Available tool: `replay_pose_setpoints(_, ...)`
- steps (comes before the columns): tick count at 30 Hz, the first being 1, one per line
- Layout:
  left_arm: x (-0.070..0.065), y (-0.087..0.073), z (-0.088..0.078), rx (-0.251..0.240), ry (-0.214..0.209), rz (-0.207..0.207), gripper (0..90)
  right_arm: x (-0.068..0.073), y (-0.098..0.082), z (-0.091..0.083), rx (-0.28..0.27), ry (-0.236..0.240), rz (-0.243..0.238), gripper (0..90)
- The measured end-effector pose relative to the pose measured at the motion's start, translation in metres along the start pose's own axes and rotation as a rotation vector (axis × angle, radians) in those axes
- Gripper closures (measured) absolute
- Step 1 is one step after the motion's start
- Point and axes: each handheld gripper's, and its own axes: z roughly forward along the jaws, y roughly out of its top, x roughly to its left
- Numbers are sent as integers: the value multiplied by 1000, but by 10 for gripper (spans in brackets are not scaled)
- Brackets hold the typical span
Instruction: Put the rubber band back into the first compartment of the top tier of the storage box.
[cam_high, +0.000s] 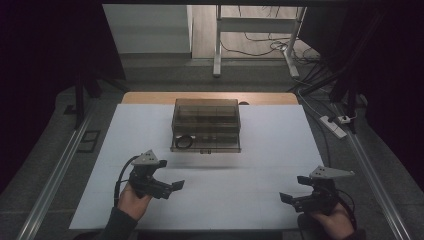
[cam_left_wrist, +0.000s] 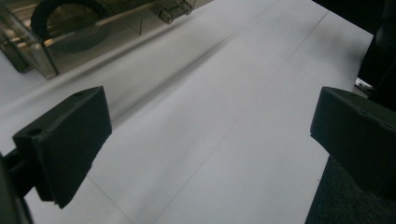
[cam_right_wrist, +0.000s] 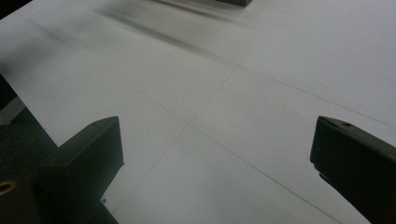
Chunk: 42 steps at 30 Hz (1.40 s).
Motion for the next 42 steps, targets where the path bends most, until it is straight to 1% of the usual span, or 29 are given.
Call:
replay_pose_setpoints(5, 0, -7, -8, -10, 13, -12, 0, 0, 0, 0, 1, -1, 1, 26)
replay_pose_setpoints(10, -1, -15, -16, -12, 21, -29, 0, 0, 0, 0, 2, -1, 1, 26)
replay_pose_setpoints(16, -2, -25, -25, -14, 42, -43, 0, 0, 0, 0, 4, -5, 1, 26)
replay_pose_setpoints(24, -4, -36, -42, -30, 60, -67, 0, 1, 0, 1, 3, -7, 2, 26)
replay_pose_setpoints(33, -2, -49, -59, -34, 101, -94, 0, 1, 0, 1, 4, -8, 2, 26)
replay_pose_setpoints(37, -2, -55, -65, -34, 109, -103, 0, 1, 0, 1, 4, -8, 3, 26)
replay_pose_setpoints(42, 0, -62, -75, -48, 118, -121, 0, 1, 0, 1, 4, -9, 3, 26)
